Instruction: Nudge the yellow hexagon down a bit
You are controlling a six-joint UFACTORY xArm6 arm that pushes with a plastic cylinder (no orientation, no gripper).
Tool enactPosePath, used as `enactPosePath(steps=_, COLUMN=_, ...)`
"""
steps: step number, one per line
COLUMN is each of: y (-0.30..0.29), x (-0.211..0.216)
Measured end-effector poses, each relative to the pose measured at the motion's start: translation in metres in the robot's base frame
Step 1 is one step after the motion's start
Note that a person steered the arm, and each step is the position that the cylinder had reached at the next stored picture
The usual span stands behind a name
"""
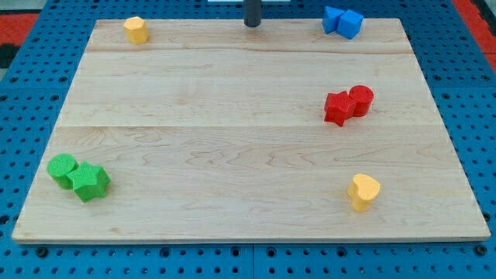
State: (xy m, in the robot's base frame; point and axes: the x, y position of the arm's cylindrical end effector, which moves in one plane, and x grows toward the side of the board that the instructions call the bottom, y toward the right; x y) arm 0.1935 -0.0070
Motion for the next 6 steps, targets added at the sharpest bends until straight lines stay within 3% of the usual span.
enactPosePath(steps=2, y=-0.121, x=-0.002)
enactPosePath(steps=4, y=-0.146, x=-0.002)
enactPosePath(steps=6, y=-0.259, x=-0.002)
